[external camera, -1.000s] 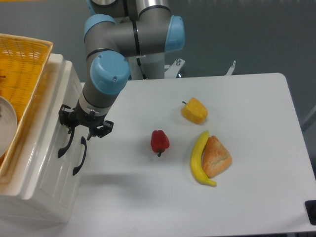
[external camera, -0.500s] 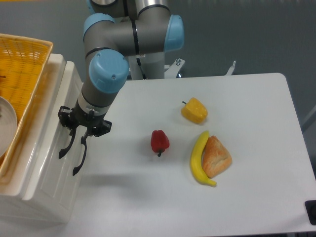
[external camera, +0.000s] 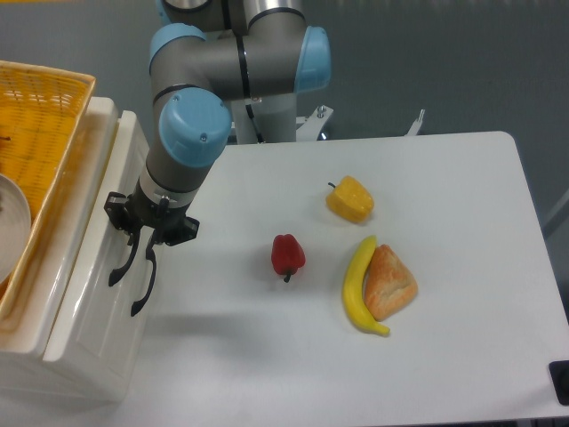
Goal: Slide the top white drawer open
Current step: 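Hold the handle and begin pulling the drawer outward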
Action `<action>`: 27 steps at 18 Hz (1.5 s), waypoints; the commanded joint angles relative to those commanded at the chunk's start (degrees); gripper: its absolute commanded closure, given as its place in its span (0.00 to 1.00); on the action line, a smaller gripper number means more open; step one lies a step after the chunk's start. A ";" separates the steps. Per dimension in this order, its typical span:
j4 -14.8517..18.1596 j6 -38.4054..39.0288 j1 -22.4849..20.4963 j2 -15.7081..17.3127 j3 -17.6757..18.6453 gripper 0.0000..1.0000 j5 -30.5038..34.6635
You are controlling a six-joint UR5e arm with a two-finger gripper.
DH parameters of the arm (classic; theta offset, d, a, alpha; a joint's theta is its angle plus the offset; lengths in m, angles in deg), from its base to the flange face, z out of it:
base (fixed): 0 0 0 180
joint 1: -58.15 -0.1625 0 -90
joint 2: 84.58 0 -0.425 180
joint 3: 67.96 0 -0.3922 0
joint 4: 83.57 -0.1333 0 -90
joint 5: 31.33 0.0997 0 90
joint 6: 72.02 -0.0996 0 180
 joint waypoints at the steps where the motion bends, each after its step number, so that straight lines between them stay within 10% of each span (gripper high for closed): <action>1: 0.00 0.00 0.00 0.00 0.00 0.72 0.00; 27: -0.26 -0.88 -0.26 -0.18 -0.09 0.87 -0.09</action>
